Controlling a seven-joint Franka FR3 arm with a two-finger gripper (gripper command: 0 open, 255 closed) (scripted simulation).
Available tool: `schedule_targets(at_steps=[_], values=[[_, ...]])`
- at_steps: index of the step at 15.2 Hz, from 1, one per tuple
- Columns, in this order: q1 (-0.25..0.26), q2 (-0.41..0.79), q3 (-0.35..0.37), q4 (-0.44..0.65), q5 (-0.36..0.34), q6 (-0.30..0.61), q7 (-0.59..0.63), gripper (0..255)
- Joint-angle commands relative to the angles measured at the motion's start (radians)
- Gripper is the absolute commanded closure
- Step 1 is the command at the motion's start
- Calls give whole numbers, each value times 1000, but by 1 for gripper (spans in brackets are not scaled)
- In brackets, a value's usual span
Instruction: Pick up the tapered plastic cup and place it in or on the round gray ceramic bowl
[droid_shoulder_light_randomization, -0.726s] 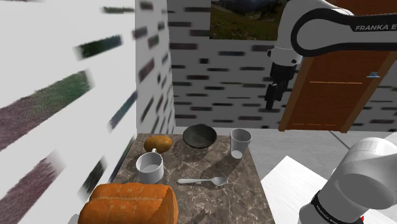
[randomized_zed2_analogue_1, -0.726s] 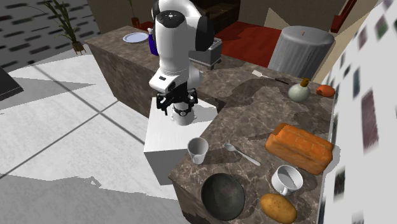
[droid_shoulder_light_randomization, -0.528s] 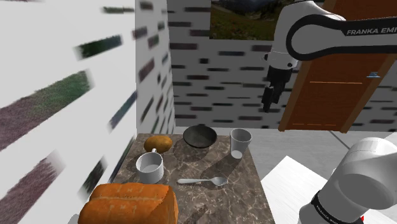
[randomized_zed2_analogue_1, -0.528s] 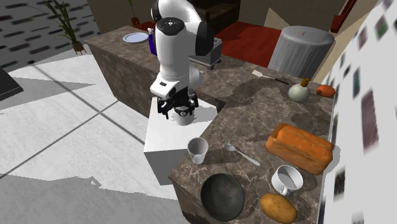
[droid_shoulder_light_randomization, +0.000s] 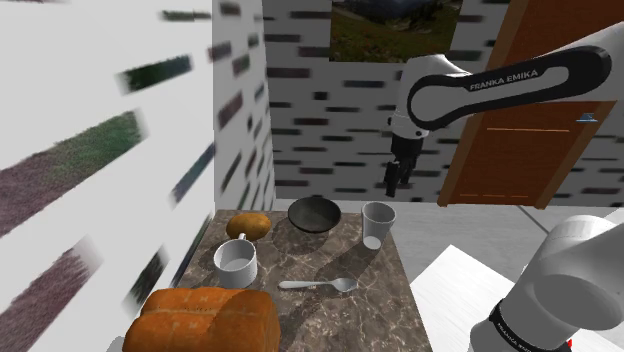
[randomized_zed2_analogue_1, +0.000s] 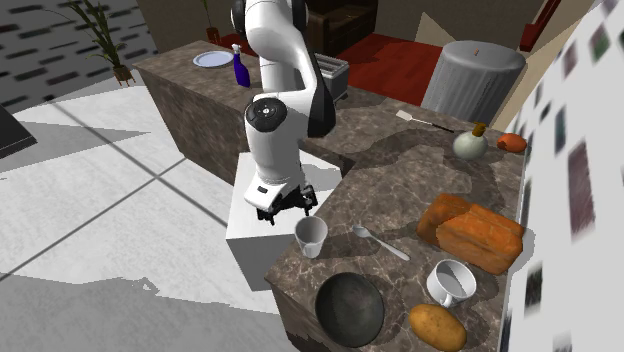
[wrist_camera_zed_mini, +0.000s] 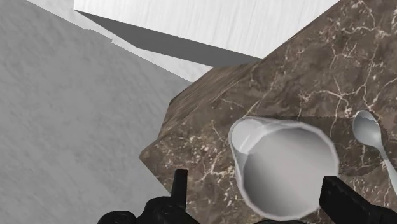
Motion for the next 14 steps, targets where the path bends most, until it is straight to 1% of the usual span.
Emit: schedule_targets(at_steps=[1, 3, 4, 11, 14], values=[[12, 56, -7, -15, 23, 63, -16, 0], [23, 128, -15, -14, 49, 124, -37, 0], [24, 132, -15, -14, 51, 127, -38, 0], [31, 181, -11, -81, 62, 243, -44, 0], [31, 181, -11, -81, 62, 243, -44, 0]])
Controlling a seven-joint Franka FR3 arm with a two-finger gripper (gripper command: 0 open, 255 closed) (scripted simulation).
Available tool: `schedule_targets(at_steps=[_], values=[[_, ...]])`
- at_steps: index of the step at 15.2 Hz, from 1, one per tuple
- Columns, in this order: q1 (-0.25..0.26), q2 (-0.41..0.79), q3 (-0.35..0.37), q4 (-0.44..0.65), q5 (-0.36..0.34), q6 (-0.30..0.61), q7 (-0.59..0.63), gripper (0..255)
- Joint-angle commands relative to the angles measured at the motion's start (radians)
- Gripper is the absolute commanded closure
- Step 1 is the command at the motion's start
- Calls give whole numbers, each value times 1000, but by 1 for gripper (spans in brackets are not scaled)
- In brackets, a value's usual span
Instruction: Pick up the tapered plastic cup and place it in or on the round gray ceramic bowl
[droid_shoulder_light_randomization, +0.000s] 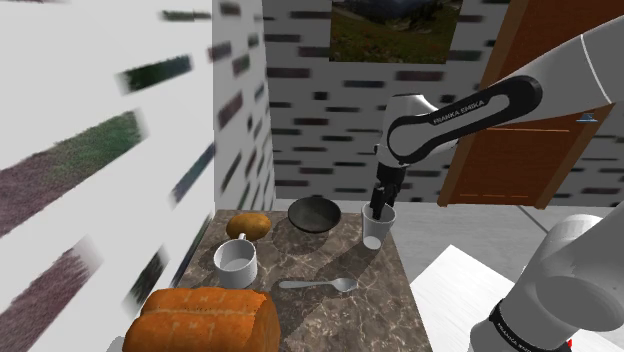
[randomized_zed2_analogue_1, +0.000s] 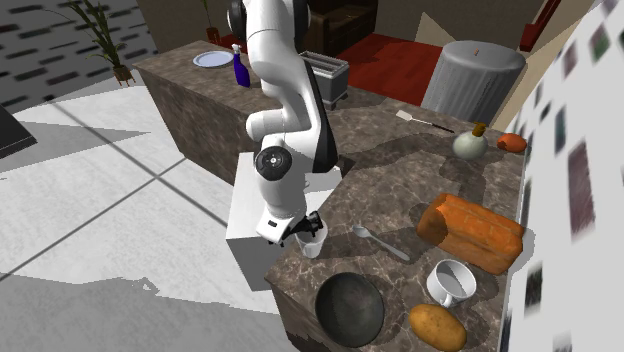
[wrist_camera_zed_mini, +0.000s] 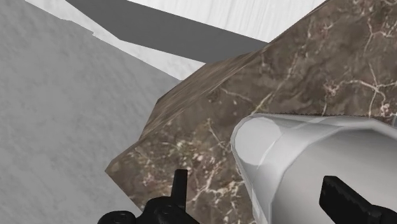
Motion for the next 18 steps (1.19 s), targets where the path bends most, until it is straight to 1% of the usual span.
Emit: schedule_targets(at_steps=[1, 5, 6, 15, 18], values=[[0, 1, 0, -1, 0, 3, 0, 0], [0, 1, 0, -1, 0, 3, 0, 0], [0, 1, 0, -1, 0, 3, 0, 255], [0, 1, 0, -1, 0, 3, 0, 255], [-1, -24, 1, 20, -4, -44, 6, 255]])
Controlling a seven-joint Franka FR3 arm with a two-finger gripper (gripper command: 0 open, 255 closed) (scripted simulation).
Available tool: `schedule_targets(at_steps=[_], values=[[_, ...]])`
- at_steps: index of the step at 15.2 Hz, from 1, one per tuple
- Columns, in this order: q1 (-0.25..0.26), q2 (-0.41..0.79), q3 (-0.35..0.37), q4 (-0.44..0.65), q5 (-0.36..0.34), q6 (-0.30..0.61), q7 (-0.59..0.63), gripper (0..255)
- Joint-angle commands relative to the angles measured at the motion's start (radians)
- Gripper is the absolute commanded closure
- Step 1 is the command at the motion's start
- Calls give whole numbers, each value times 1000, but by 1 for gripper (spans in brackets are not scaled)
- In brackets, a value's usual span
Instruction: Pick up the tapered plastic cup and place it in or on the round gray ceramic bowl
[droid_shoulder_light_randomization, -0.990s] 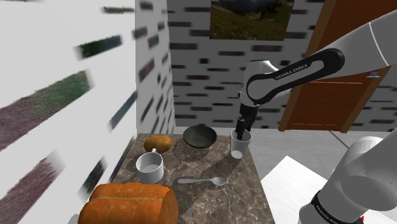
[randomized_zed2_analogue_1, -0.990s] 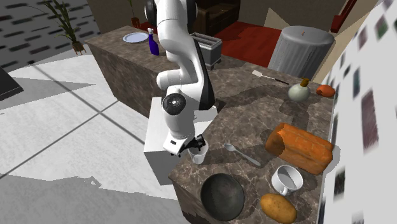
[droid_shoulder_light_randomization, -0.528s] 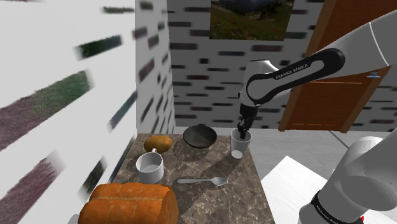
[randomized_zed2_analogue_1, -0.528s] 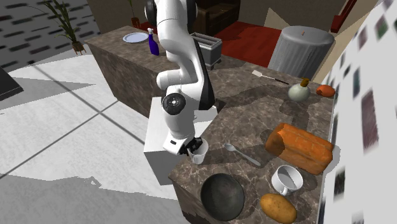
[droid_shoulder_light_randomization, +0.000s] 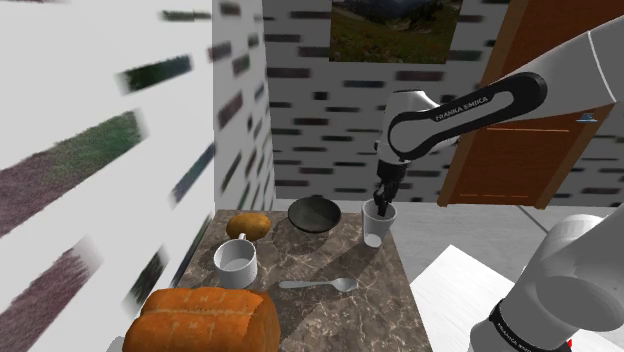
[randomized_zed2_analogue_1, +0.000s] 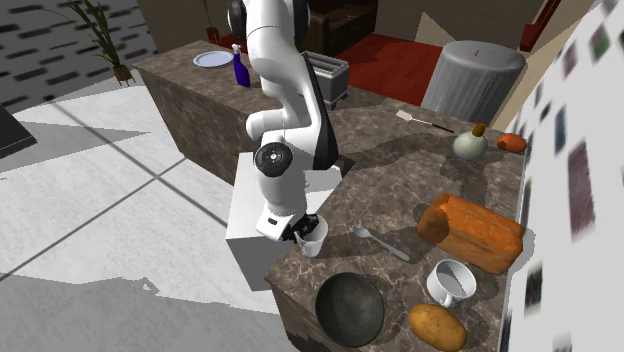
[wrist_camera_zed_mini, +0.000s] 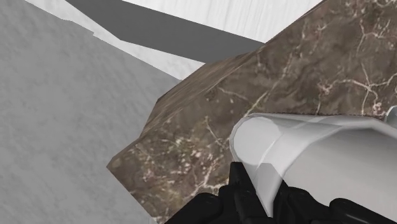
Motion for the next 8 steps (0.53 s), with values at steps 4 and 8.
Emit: schedule_targets(at_steps=[4, 8], values=[[-3, -39, 0, 40, -7, -78, 7, 255], [-4, -64, 1, 75, -10, -138, 14, 255]])
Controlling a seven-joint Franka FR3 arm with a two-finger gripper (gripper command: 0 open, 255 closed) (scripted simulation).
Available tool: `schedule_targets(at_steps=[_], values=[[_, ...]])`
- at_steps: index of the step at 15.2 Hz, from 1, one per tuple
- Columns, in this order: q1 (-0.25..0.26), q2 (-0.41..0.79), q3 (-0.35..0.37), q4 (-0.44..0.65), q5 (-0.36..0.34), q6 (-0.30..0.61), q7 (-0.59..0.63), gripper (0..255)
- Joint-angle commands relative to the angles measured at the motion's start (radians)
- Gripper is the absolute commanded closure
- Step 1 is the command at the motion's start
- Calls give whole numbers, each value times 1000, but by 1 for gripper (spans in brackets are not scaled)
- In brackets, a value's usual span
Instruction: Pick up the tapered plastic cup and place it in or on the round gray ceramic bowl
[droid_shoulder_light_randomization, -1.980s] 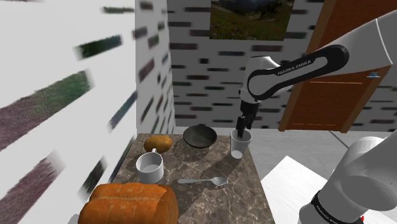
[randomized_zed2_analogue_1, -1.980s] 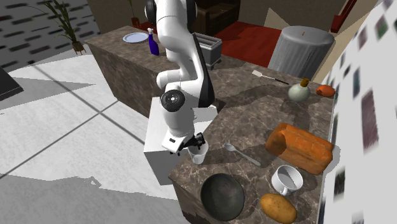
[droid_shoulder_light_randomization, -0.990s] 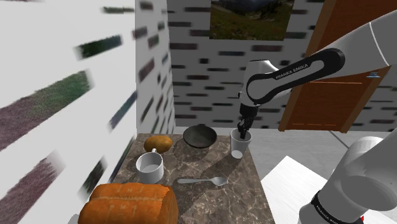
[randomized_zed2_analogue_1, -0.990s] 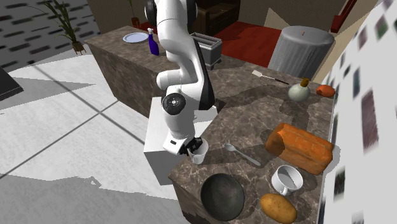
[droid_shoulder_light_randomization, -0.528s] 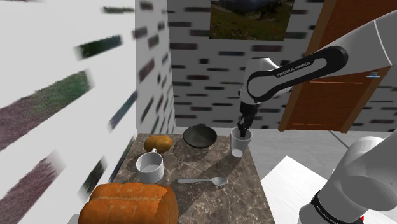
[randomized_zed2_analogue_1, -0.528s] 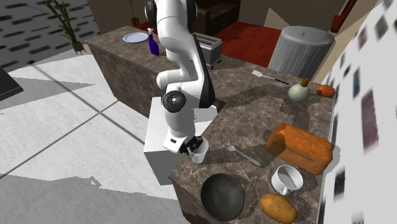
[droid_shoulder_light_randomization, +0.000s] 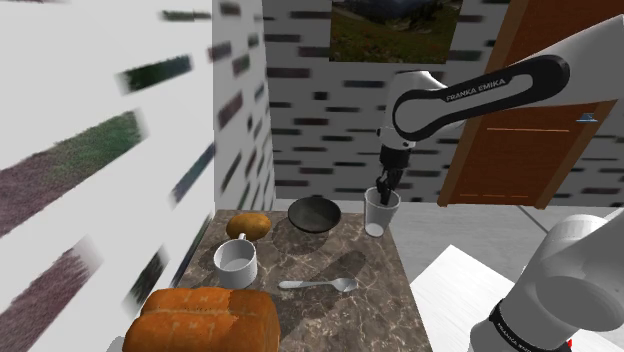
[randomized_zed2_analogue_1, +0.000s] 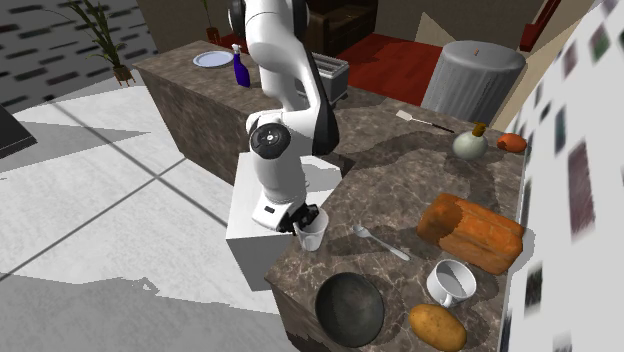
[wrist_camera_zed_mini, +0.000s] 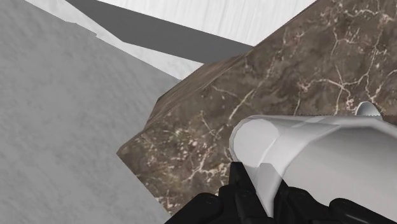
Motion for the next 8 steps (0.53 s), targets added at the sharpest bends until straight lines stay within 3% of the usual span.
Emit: schedule_targets(at_steps=[1, 8], values=[[-1, -11, 0, 18, -2, -29, 3, 255], [-2, -42, 1, 89, -6, -130, 12, 255]])
